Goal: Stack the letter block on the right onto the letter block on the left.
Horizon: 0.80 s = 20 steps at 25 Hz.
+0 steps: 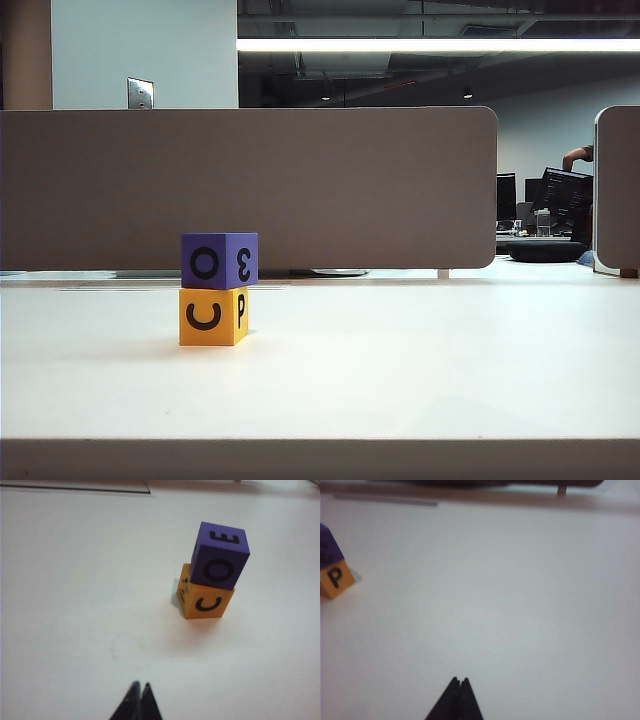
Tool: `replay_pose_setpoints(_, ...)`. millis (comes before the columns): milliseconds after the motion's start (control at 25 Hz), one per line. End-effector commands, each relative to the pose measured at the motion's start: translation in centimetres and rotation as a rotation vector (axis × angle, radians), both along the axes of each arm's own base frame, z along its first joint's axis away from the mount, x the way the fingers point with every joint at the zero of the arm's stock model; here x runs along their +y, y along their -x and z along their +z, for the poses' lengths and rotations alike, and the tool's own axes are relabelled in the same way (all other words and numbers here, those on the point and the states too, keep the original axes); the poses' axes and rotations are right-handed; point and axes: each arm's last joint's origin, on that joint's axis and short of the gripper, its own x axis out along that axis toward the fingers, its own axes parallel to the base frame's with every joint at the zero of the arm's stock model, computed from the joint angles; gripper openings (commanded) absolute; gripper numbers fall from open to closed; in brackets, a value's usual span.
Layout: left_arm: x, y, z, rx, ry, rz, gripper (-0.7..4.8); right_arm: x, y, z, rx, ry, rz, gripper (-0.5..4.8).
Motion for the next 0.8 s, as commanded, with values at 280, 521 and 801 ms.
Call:
replay_pose_setpoints(280, 0.3, 0.6, -1.8, -0.103, -0.044, -0.004, -0.06, 0.2, -0.4, -2.1, -0.106, -0.049, -0.005, 0.12)
replay_pose_setpoints(521, 0.4, 1.1, -0.9, -0.228, -0.048, -0.026, -0.06, 0.2, -0.7, -3.2, -0.14, -0.015, -0.002, 0.12)
replay_pose_setpoints(801, 0.4, 1.1, -0.9, -0.222, -0.049, -0.03, -0.05, 0.2, -0.7, -3.4, -0.122, -0.003, 0.002, 0.13)
